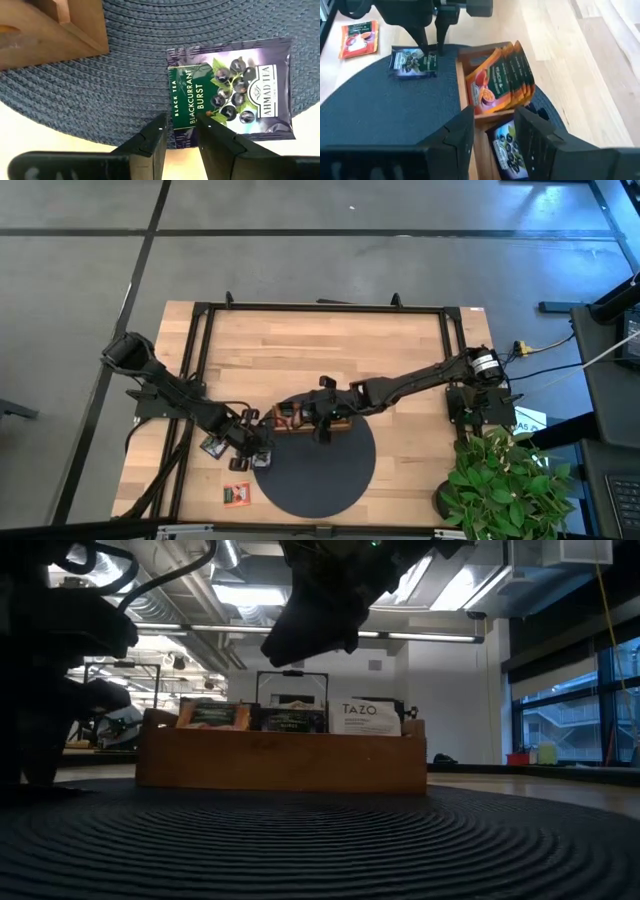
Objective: Pick & Place Tea
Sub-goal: Put the black tea bag into the middle section of the wooden organizer
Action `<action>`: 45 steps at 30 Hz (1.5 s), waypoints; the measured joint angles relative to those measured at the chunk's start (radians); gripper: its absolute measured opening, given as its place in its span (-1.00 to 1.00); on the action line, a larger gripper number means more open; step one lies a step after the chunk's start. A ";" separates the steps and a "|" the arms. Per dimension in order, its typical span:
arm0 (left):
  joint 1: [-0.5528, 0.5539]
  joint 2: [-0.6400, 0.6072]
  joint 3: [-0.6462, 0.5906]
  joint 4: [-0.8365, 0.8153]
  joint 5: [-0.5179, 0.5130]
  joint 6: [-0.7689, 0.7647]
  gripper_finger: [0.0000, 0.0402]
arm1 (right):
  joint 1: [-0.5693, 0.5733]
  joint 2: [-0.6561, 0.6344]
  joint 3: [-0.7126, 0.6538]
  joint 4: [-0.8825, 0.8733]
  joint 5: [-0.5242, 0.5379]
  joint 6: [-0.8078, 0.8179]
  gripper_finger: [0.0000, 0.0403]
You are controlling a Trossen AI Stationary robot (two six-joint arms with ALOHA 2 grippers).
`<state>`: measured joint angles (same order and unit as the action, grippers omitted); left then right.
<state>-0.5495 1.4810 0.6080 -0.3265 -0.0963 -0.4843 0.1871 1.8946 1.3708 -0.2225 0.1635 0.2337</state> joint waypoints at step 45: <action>-0.005 0.104 0.006 0.158 -0.138 -0.088 -0.50 | 0.156 0.344 0.002 0.618 -0.061 -0.454 0.37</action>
<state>-0.5549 1.5853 0.6136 -0.1686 -0.2340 -0.5718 0.3431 2.2384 1.3732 0.3958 0.1029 -0.2206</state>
